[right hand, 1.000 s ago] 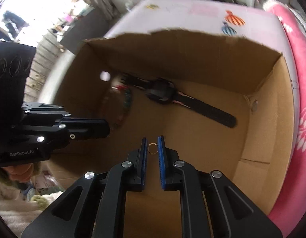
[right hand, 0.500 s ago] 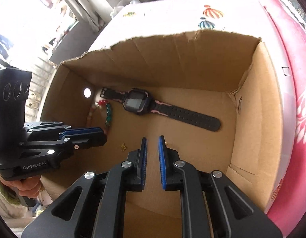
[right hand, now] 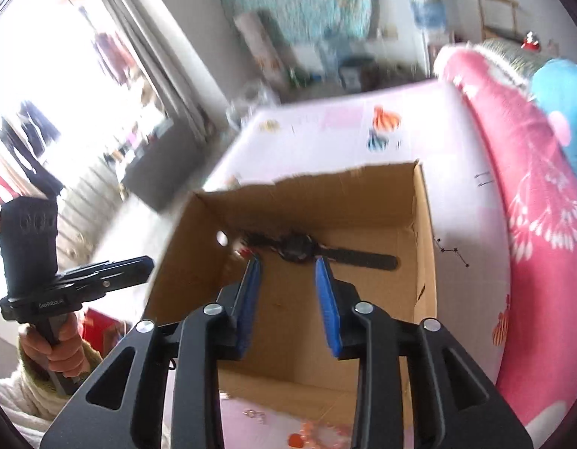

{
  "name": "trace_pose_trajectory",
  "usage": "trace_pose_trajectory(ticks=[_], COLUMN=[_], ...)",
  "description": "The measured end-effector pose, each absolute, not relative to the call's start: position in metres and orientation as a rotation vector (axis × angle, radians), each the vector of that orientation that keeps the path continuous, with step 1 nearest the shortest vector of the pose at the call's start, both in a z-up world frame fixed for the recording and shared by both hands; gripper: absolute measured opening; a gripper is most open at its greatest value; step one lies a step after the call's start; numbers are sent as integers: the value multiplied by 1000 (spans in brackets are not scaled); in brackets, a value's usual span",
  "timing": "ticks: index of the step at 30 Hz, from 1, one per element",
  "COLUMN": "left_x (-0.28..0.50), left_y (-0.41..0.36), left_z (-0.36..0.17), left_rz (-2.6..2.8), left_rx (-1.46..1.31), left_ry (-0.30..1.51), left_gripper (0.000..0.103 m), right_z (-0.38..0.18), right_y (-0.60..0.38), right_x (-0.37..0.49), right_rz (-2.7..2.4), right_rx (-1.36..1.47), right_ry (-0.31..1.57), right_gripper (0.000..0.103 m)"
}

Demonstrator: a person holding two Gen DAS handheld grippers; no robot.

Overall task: Organize jewelry
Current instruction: 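Withdraw both tools from the box back over the table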

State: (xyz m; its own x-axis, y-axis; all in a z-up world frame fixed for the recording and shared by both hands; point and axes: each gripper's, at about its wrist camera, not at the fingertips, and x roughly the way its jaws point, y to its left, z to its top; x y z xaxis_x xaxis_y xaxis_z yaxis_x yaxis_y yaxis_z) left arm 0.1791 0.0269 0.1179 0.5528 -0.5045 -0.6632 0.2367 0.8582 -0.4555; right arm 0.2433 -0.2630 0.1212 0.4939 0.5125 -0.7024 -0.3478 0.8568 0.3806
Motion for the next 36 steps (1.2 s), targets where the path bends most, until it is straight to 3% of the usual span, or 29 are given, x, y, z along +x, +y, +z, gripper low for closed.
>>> trace_pose_trajectory(ticks=[6,8,24,36], left_x=[114,101,72,48], left_y=[68,78,40,-5], left_z=[123,114,6,-10], left_rz=[-332,-309,-224,-363], left_rx=[-279,-299,-77,70], left_ry=[789,808,1012,974], left_gripper=[55,57,61,61], right_z=[126,122,14,-16], right_y=[-266,-266,-243,-241], right_x=[177,160,83,77], right_rz=[531,539,454,423], right_rx=[269,276,295,260], right_ry=[778,761,992,1100], right_gripper=[38,39,39,39])
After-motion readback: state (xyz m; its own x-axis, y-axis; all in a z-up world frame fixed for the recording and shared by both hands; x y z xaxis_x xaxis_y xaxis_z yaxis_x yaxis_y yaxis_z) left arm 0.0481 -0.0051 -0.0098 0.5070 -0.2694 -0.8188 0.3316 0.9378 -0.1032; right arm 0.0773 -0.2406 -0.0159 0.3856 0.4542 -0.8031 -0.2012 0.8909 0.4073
